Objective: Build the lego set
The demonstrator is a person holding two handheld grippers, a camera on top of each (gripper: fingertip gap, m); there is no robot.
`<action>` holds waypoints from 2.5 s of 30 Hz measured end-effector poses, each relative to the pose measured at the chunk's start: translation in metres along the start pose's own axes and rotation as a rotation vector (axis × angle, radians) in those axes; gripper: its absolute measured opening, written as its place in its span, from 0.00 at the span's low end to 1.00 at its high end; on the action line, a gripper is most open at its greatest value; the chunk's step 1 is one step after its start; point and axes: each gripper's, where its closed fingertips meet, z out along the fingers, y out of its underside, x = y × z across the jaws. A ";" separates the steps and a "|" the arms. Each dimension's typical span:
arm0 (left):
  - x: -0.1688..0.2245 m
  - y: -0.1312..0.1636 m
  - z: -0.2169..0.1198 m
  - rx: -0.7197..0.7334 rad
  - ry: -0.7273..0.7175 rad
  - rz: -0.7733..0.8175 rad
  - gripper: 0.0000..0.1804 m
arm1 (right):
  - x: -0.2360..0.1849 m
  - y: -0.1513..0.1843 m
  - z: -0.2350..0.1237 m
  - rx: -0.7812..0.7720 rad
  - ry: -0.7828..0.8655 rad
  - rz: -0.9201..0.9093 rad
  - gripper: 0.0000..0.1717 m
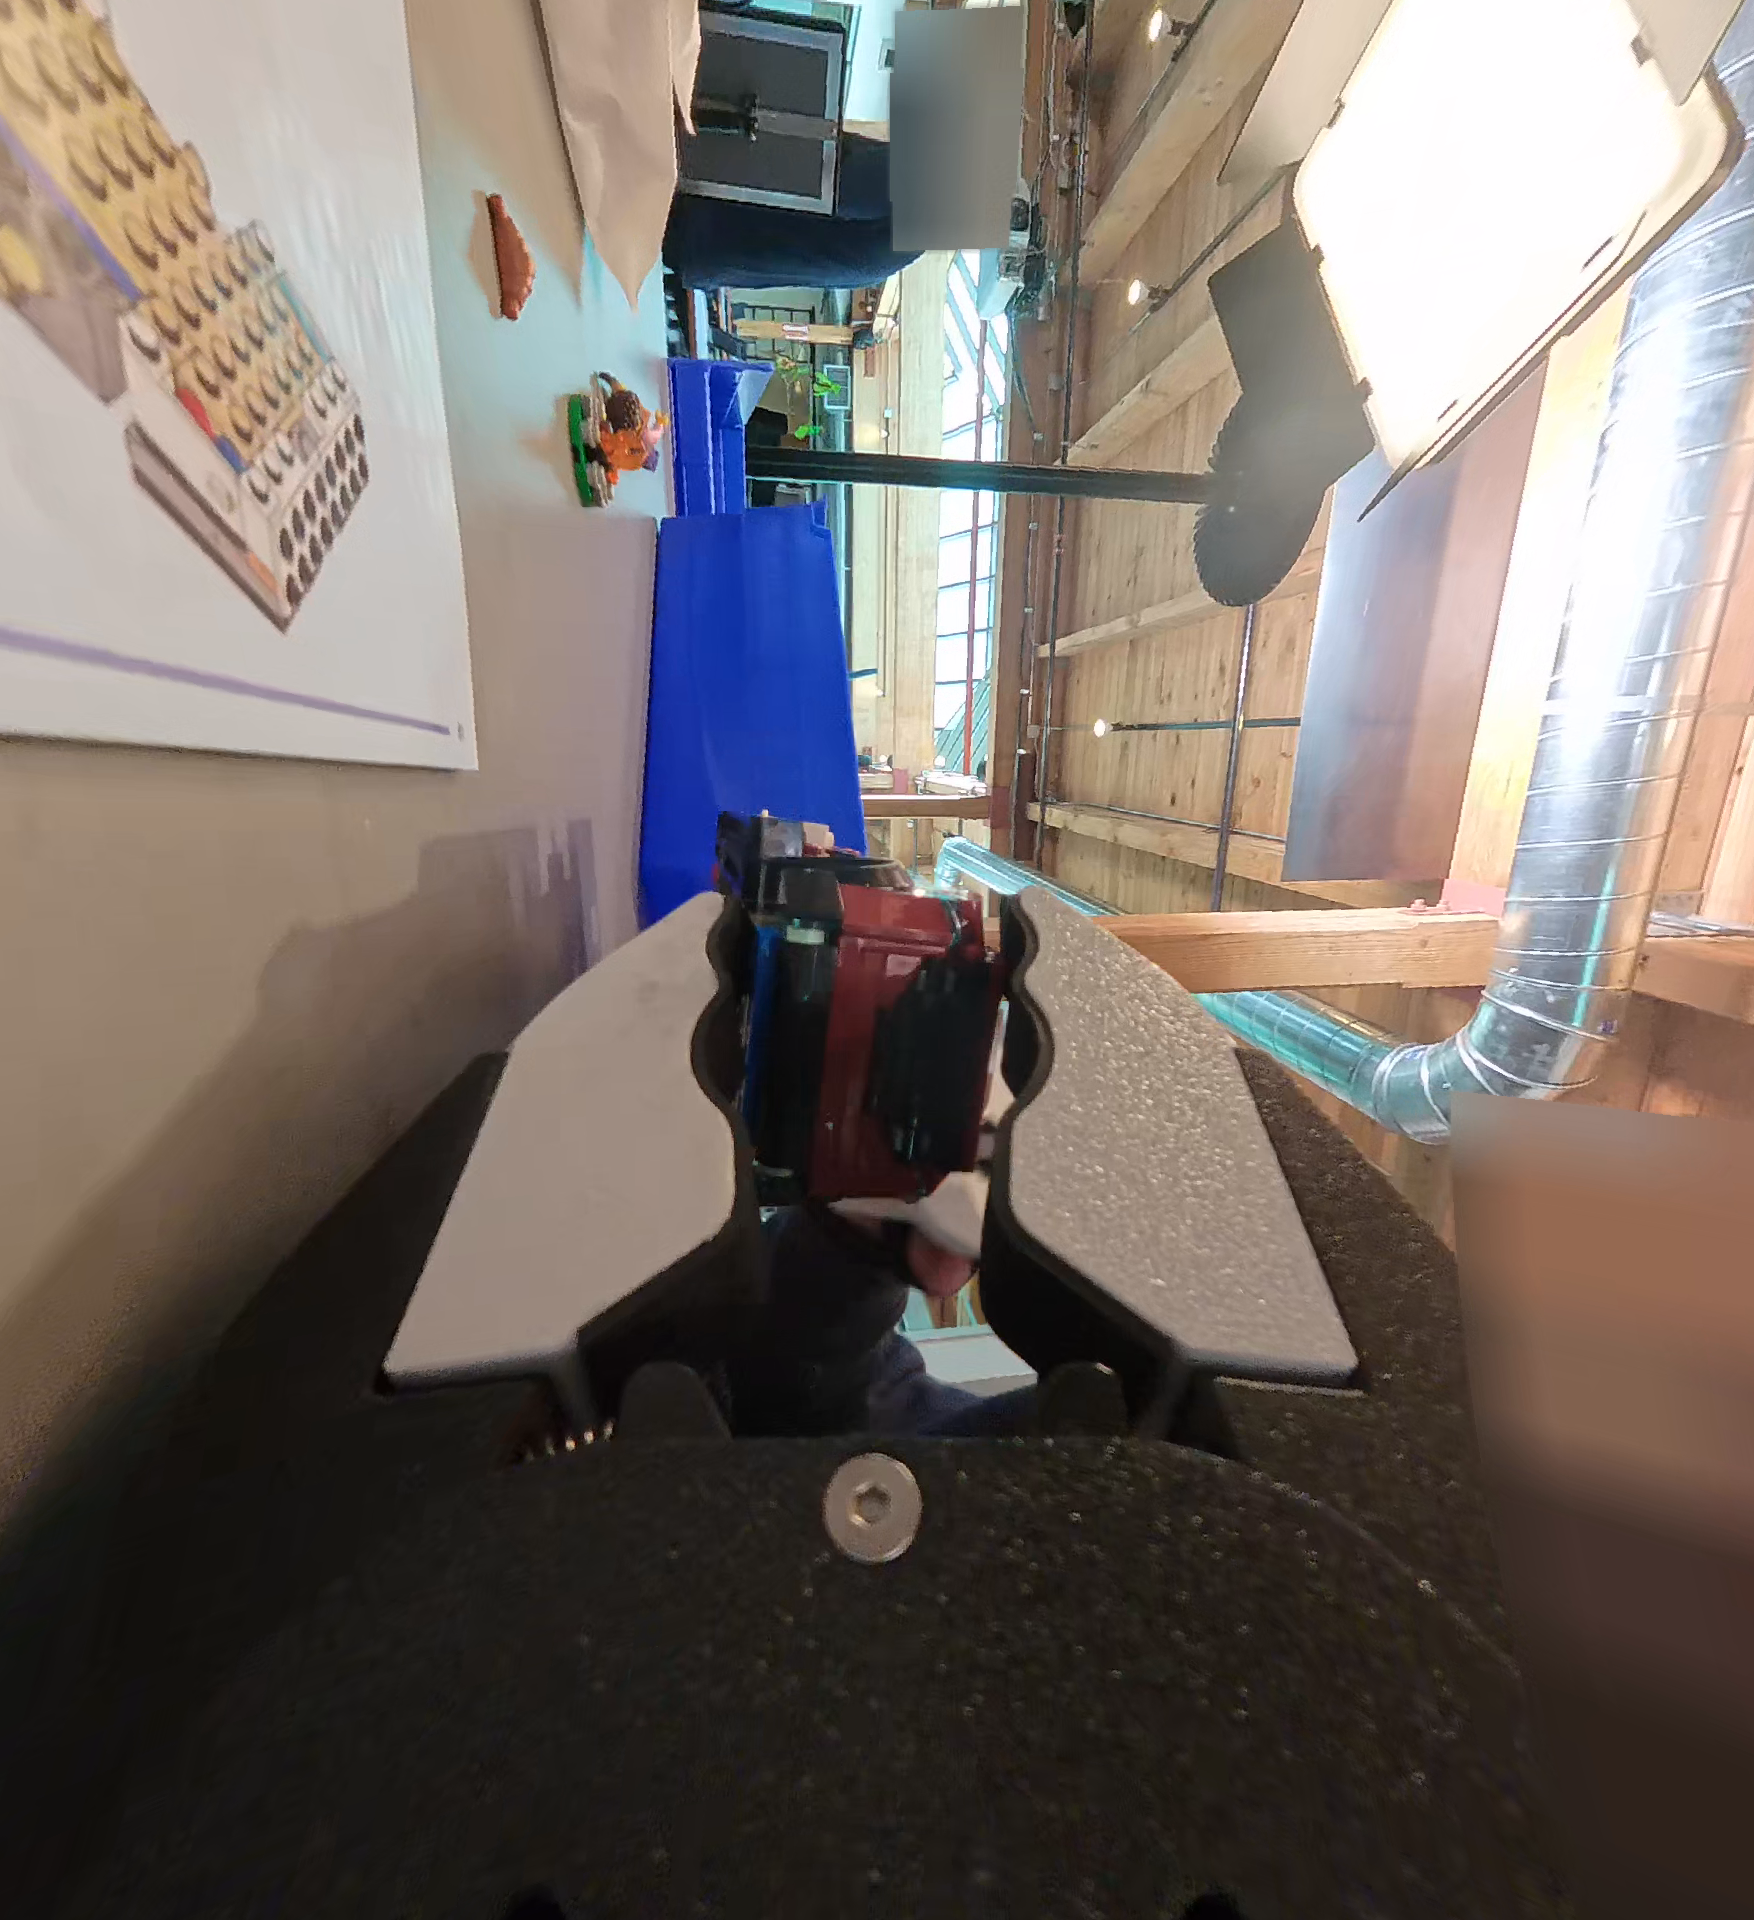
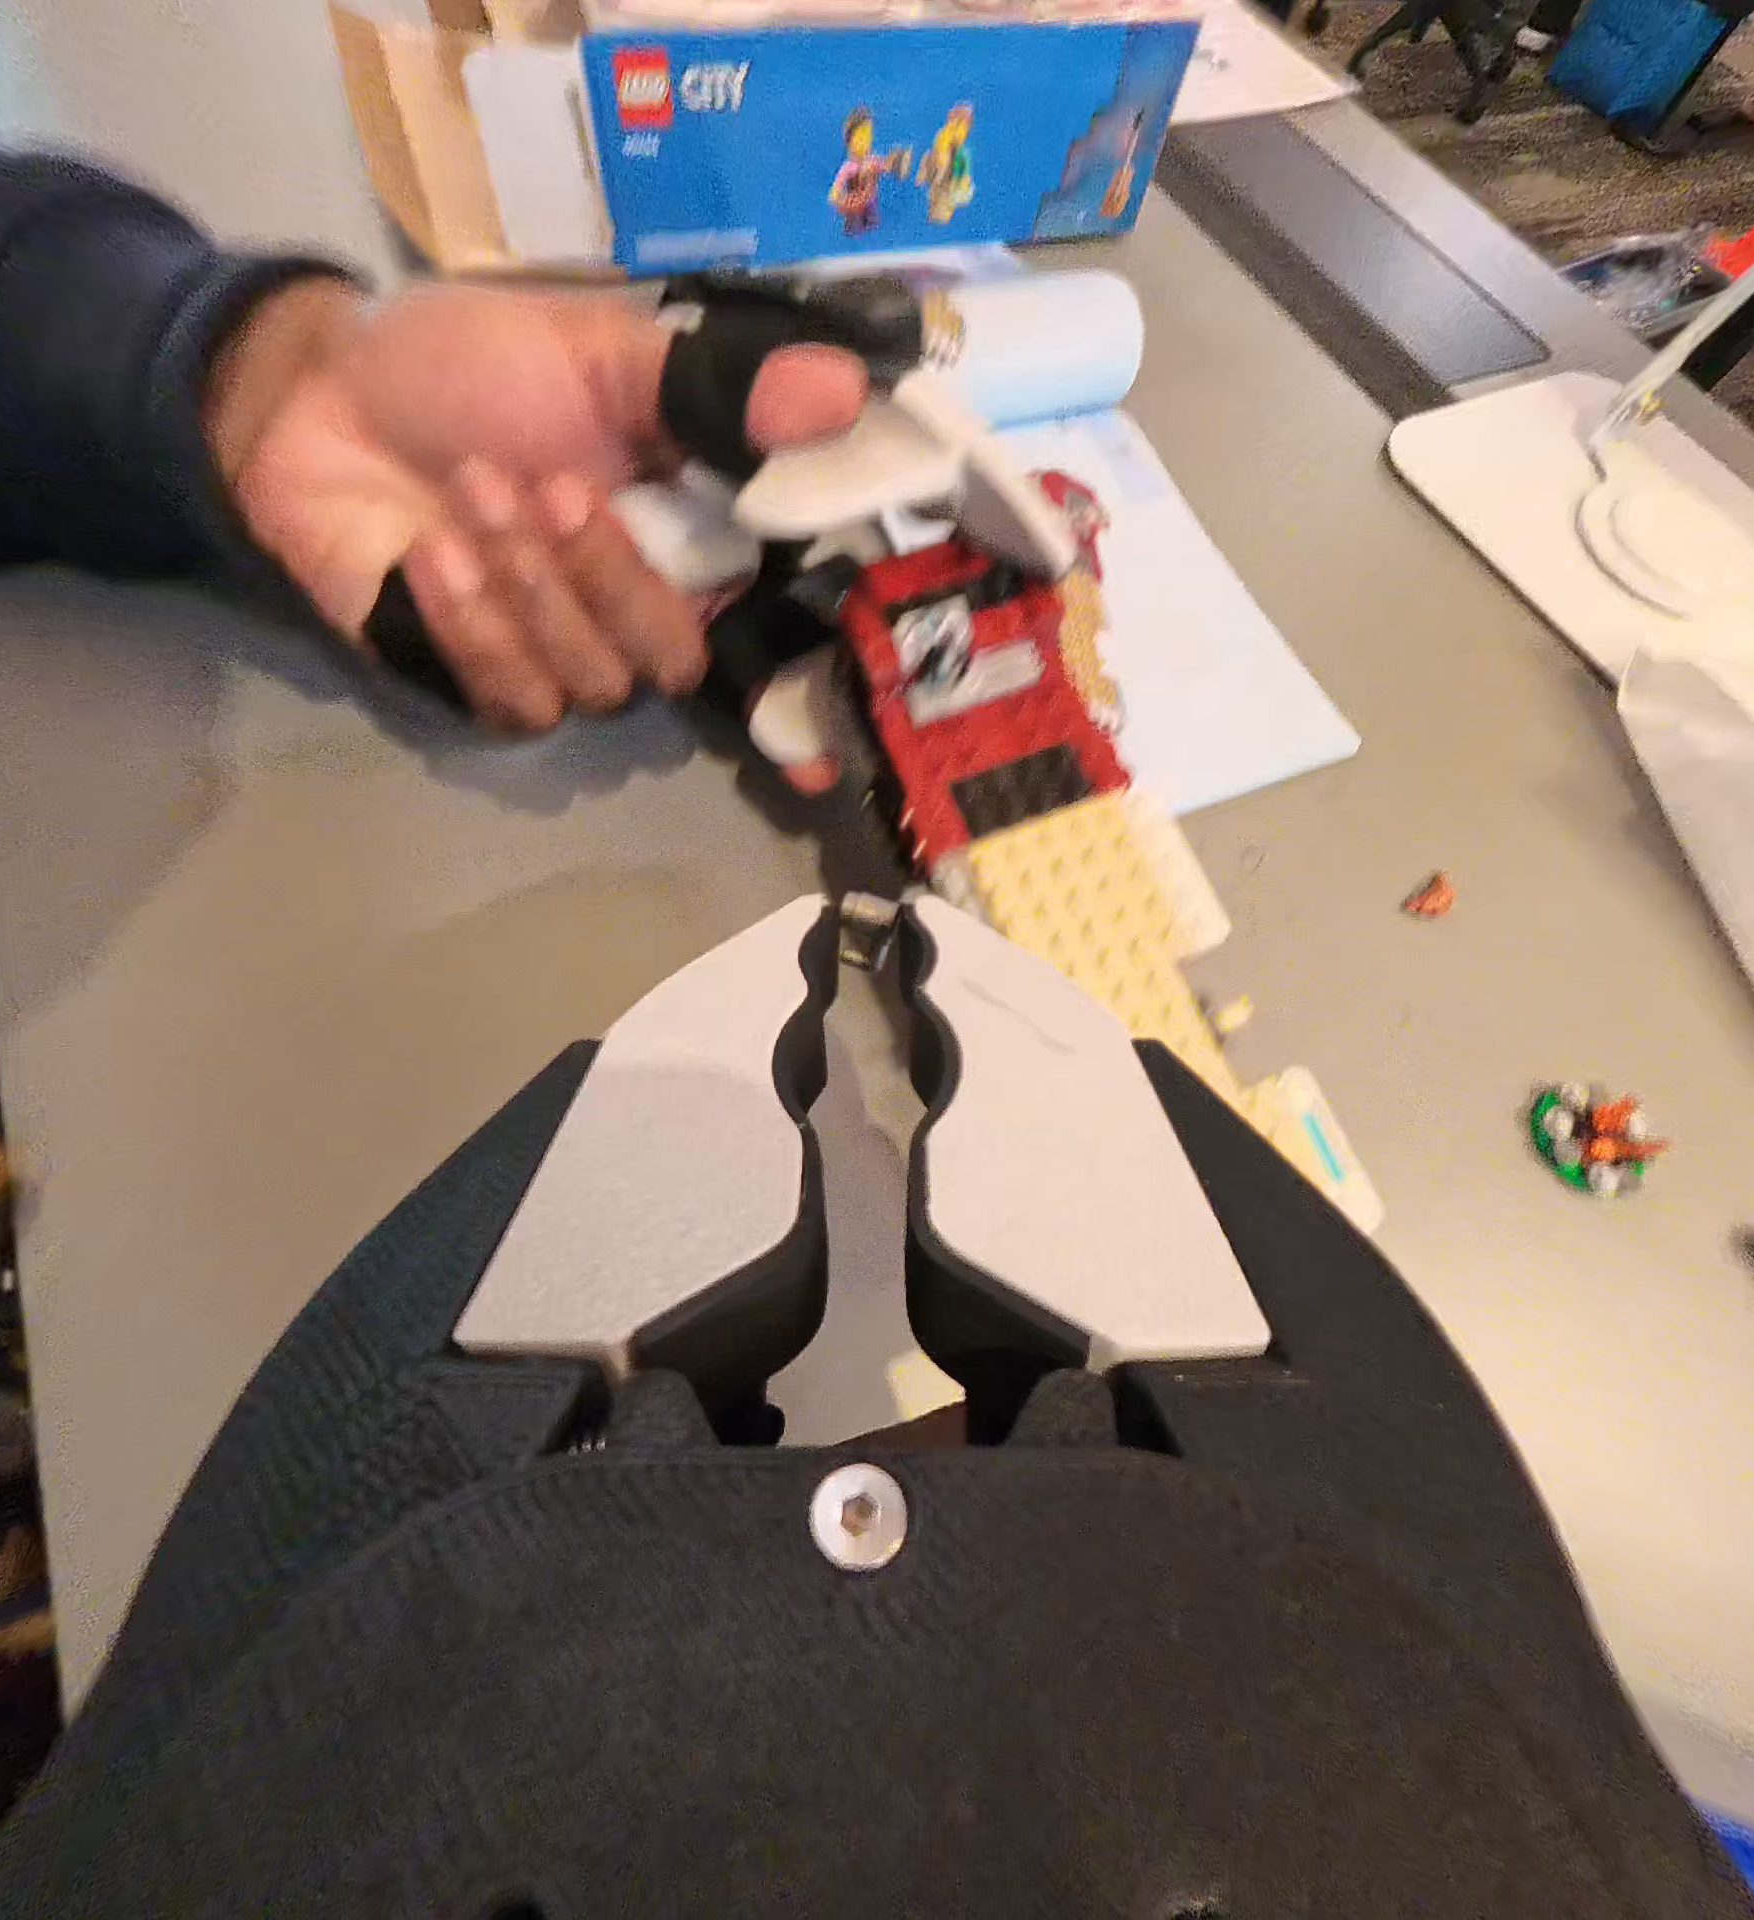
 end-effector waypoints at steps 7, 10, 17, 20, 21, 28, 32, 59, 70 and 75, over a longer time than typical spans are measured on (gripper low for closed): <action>-0.001 0.002 -0.004 -0.012 0.026 -0.034 0.26 | 0.022 -0.027 0.054 -0.092 -0.113 -0.012 0.06; -0.001 0.000 -0.006 -0.013 0.030 -0.022 0.26 | 0.025 -0.023 0.067 -0.103 -0.128 -0.032 0.06; -0.001 0.002 -0.005 -0.016 0.045 -0.060 0.27 | 0.028 -0.018 0.066 -0.079 -0.140 -0.030 0.10; -0.001 0.003 -0.006 -0.005 0.048 -0.087 0.27 | 0.030 -0.020 0.058 -0.076 -0.102 -0.055 0.11; -0.002 0.003 -0.006 0.000 0.044 -0.092 0.27 | 0.031 -0.021 0.055 -0.075 -0.091 -0.061 0.11; 0.003 0.002 -0.010 0.061 0.023 -0.098 0.27 | 0.029 -0.022 0.038 -0.107 -0.078 -0.031 0.12; 0.005 0.000 -0.013 0.094 0.023 -0.101 0.27 | 0.023 -0.015 0.048 -0.141 -0.072 -0.050 0.12; -0.006 -0.001 -0.014 0.098 0.015 -0.110 0.27 | 0.021 -0.020 0.067 -0.060 -0.113 -0.049 0.01; -0.007 -0.001 -0.014 0.097 0.015 -0.102 0.27 | 0.022 -0.021 0.068 -0.051 -0.107 -0.029 0.01; -0.007 -0.002 -0.014 0.098 0.008 -0.091 0.27 | 0.026 -0.021 0.070 -0.049 -0.066 -0.040 0.02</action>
